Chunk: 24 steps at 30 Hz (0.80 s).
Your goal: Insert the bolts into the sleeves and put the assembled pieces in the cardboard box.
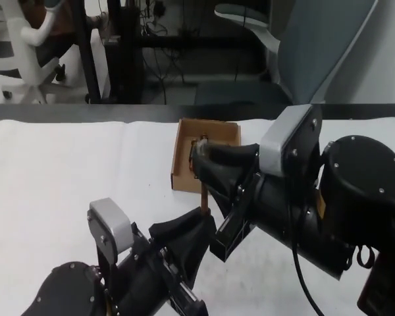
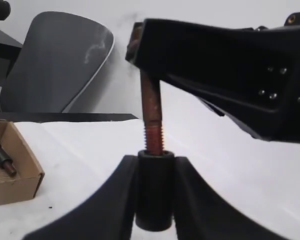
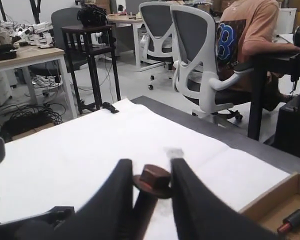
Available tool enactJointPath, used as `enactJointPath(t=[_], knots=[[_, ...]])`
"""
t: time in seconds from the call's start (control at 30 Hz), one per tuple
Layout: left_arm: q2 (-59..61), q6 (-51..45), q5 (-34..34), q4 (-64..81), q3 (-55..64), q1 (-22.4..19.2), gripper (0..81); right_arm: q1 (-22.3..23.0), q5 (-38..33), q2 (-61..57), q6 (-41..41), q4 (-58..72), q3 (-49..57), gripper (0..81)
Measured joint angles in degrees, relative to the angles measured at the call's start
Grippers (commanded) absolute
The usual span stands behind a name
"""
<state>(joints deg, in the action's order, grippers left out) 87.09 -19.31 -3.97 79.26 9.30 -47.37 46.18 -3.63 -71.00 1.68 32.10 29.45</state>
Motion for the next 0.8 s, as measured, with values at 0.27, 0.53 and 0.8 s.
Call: enactJointPath(t=[0.27,0.53,0.8], knots=[[0.02,0.03,0.0,-0.41,-0.1,0.0,1.8,0.0,-0.7,0.0,-0.24,-1.28,0.0,6.9],[0.16,0.26,0.46,0.12,0.89,0.12,1.8,0.13,-3.14,-0.31,0.18,-4.62,0.0,68.0],[0.16,0.39,0.43,0.04,0.89,2.67,1.8,0.13,-4.52,1.98,1.85,-0.86,-0.16,65.9]])
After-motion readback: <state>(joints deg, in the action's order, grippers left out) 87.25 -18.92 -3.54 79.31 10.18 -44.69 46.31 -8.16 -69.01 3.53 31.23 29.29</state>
